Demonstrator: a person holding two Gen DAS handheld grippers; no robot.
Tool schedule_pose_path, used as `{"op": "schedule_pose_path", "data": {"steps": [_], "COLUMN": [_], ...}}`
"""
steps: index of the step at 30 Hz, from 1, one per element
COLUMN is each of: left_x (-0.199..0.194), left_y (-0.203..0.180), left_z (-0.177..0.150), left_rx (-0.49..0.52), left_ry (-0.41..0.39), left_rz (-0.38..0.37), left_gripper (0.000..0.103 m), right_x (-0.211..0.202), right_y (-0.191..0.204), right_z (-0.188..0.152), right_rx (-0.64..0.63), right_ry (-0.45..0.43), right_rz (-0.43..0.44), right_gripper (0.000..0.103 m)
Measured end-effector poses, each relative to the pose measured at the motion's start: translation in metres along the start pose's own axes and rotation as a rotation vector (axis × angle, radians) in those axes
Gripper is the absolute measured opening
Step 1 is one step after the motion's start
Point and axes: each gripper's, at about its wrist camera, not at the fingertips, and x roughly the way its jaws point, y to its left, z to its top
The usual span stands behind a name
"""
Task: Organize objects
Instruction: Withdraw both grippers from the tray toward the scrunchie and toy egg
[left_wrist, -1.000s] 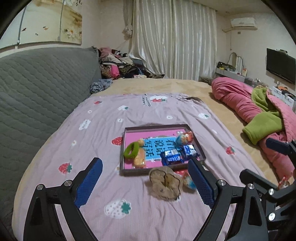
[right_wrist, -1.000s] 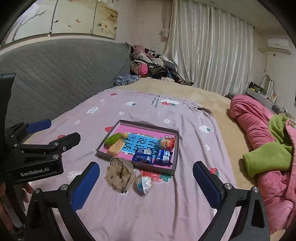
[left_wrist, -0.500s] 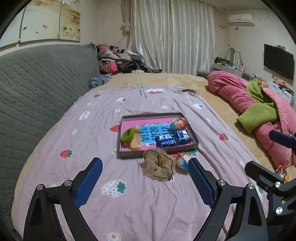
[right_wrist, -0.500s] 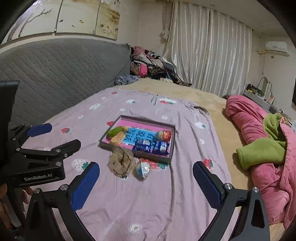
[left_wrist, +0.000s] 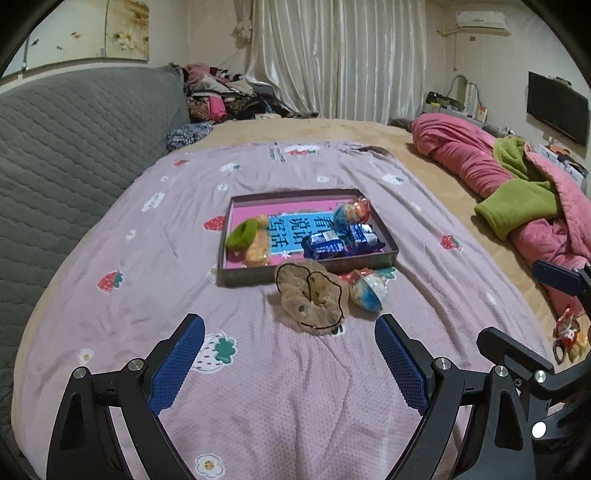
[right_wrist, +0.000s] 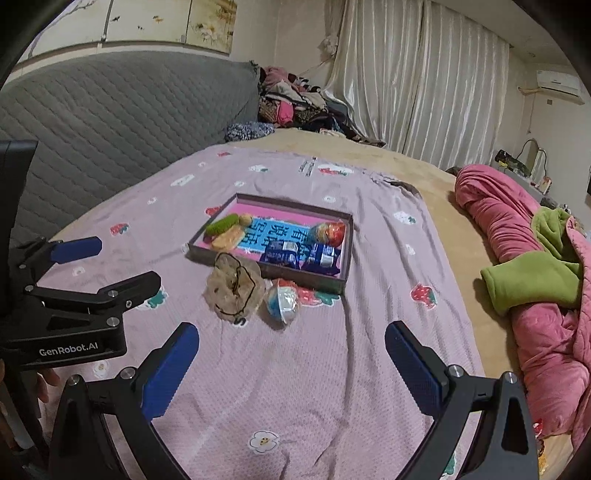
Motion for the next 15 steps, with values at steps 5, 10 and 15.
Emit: {"op": "schedule_pose_path", "data": {"steps": [5,10,15], "left_x": [0.026,0.056,0.092], "left_y": [-0.001,0.0,0.0], "left_z": [-0.007,-0.013,-0.014], "left_rx": [0.002,0.001,0.001], "left_ry": [0.041,0.084,0.119], "left_rz": [-0.003,-0.012,-0.014], "left_gripper": [0.094,0.094,0.094], "right_x": [0.024,0.054,0.089], "right_y": [0.003,0.002,-0.003], "right_z": [-0.008,-0.015,-0.02], "right_rx": [-0.014,-0.016,-0.003], "right_ry": [0.032,0.081,0.131], "right_rz": [-0.003,0.001,-0.001], "right_gripper": [0.102,0.102,0.102]}}
